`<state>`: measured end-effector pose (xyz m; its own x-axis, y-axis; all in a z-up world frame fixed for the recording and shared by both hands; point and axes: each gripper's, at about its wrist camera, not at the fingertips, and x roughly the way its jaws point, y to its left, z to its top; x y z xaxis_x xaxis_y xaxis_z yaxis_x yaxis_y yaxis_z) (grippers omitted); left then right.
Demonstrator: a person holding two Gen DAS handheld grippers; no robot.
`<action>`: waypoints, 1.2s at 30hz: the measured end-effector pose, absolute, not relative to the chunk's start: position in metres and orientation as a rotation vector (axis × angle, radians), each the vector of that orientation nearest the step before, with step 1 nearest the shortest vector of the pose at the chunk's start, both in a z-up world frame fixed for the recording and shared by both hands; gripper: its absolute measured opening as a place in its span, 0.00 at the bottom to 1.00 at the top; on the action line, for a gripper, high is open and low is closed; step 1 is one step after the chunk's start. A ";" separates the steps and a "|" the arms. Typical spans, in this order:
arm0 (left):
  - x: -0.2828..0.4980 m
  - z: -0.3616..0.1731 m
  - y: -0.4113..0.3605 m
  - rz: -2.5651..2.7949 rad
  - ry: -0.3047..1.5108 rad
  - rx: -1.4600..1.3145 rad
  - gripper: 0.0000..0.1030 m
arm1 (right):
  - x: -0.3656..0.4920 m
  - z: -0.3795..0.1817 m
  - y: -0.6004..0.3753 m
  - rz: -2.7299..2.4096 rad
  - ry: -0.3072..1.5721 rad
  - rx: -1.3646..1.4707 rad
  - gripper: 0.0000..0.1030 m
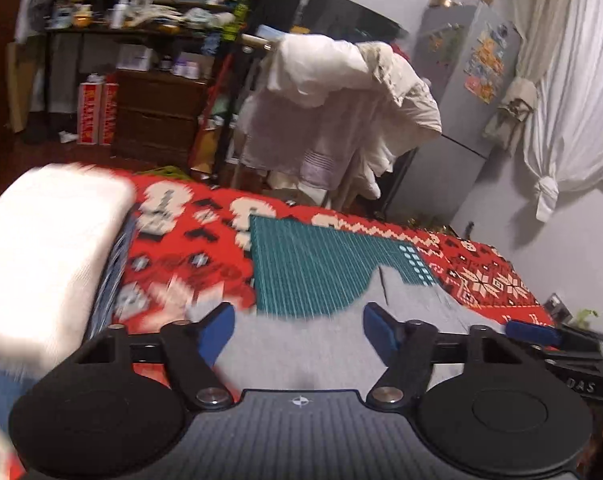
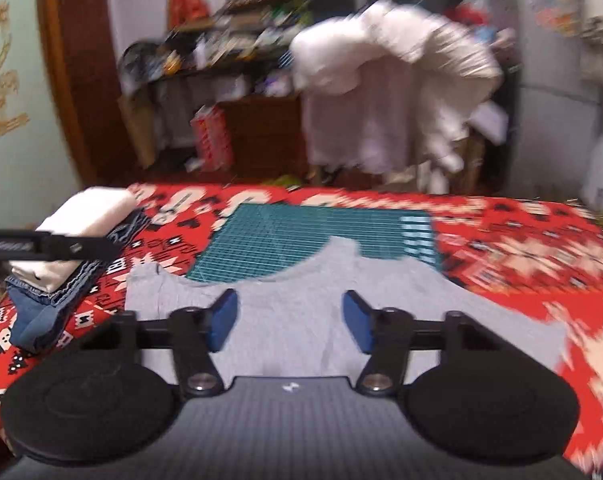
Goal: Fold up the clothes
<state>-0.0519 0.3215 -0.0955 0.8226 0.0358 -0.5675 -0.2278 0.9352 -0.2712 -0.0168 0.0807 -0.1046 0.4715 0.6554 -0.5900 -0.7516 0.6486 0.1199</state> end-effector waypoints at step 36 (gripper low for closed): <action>-0.023 -0.146 0.379 0.415 1.022 -0.545 0.33 | 0.055 -0.095 0.184 0.889 1.026 -0.314 0.36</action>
<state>-0.0231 0.3791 -0.1459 0.4651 0.0728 -0.8823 -0.5630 0.7934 -0.2313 0.0553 0.1836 -0.0953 0.2184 0.4913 -0.8432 -0.7642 0.6234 0.1653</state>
